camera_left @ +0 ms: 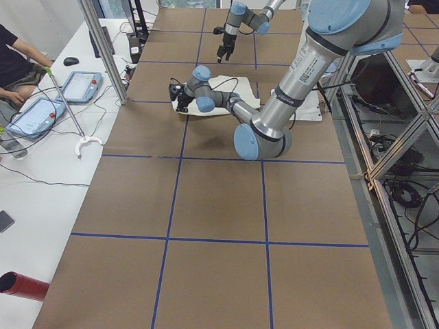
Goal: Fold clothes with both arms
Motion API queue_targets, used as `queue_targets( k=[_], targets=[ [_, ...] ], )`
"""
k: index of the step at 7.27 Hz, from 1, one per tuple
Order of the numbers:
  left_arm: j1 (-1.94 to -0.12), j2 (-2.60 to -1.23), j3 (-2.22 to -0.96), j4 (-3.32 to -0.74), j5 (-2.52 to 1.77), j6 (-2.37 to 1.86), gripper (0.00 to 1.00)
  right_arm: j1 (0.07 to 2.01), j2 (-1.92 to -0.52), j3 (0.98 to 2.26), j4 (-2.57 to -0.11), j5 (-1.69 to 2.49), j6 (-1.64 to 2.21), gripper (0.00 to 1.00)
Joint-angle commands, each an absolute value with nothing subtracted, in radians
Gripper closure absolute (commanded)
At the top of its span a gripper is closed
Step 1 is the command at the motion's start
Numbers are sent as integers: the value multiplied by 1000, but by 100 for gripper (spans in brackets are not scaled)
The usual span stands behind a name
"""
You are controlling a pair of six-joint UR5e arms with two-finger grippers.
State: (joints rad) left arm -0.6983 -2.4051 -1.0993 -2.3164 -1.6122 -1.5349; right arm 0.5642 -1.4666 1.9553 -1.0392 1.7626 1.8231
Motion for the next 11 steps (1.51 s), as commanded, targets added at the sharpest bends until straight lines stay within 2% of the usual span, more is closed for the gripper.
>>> queue_targets(
  k=[1,2,4,5,6,8,11],
  targets=[
    [-738,-2511,-929,-2436,-1629,-1539,61,552,-1447,1956,-1037,1763,1828,0],
    [-733,-2478,-1025,-2434,-1652,-1542,46,540,-1430,1954,-1038,1761,1830,0],
    [-726,-2274,-1319,-2425,-1776,-1565,46,488,-1387,1947,-1054,1721,1838,0],
    [-726,-2199,-1422,-2410,-1805,-1565,46,439,-1378,1944,-1054,1700,1914,0],
    [-727,-2175,-1460,-2404,-1805,-1569,45,384,-1340,1944,-1087,1662,1981,0],
    [-729,-2169,-1465,-2404,-1805,-1572,45,289,-1220,1942,-1352,1586,1993,0],
    [-727,-2158,-1463,-2404,-1802,-1572,45,275,-1216,1901,-1358,1510,1990,2]
  ],
)
